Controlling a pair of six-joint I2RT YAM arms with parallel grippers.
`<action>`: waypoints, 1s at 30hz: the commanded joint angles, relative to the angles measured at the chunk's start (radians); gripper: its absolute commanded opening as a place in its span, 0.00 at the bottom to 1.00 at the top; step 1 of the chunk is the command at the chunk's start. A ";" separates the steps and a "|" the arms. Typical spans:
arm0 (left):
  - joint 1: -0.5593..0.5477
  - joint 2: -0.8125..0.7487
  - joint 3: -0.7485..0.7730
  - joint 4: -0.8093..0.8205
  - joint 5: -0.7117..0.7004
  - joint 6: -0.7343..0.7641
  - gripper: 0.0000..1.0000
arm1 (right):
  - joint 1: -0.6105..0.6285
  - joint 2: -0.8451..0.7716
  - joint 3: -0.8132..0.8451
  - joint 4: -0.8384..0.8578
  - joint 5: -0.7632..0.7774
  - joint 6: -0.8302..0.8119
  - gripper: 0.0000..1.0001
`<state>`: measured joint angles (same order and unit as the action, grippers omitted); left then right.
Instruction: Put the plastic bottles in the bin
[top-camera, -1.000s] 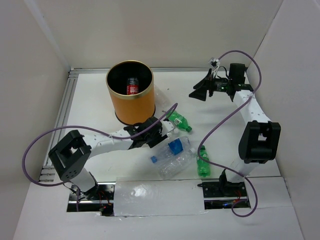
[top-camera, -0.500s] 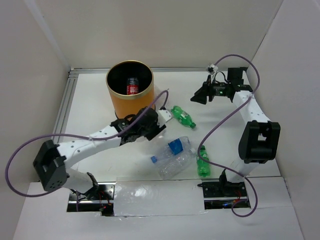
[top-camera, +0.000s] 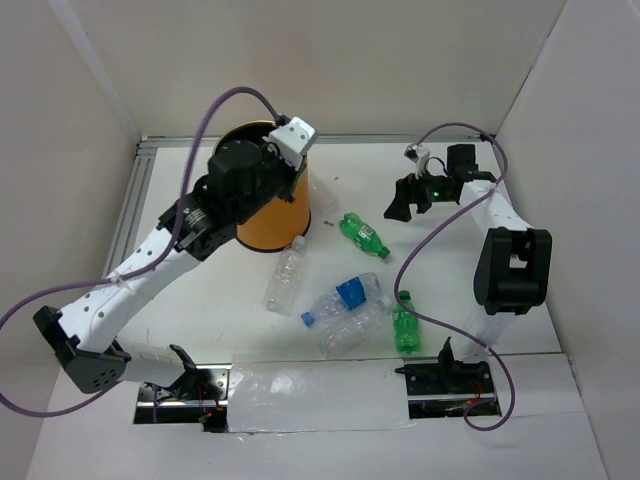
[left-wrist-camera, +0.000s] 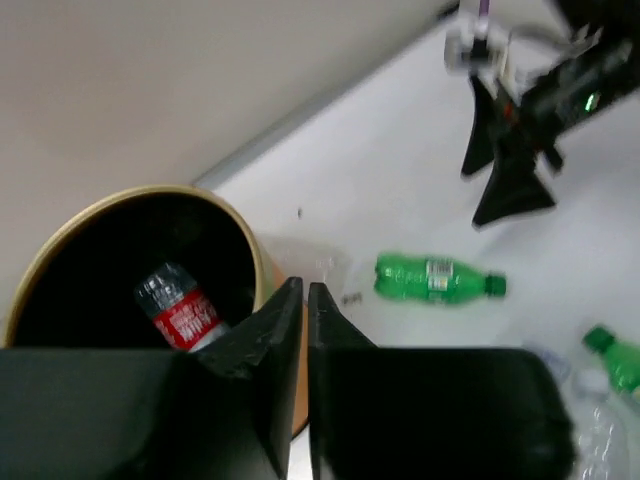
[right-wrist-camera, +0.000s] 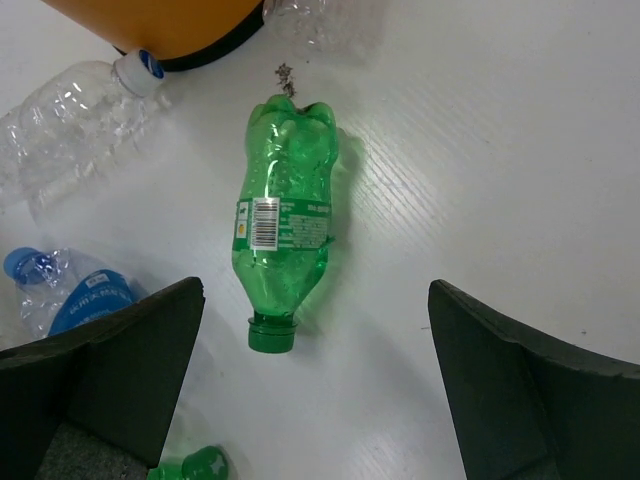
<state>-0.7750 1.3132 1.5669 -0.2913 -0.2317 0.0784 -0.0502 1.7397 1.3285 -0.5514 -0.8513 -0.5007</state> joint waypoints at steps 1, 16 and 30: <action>-0.003 0.069 0.016 -0.216 -0.023 -0.044 0.22 | 0.009 -0.028 -0.022 -0.001 0.012 -0.022 1.00; -0.066 0.076 -0.544 -0.114 -0.037 -0.301 0.80 | -0.010 0.003 -0.031 -0.024 0.003 -0.032 1.00; -0.093 0.359 -0.587 -0.062 -0.003 -0.442 0.76 | 0.009 -0.028 -0.081 -0.015 0.014 -0.032 1.00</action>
<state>-0.8547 1.6238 0.9951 -0.3485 -0.2375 -0.2981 -0.0498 1.7401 1.2491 -0.5625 -0.8341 -0.5186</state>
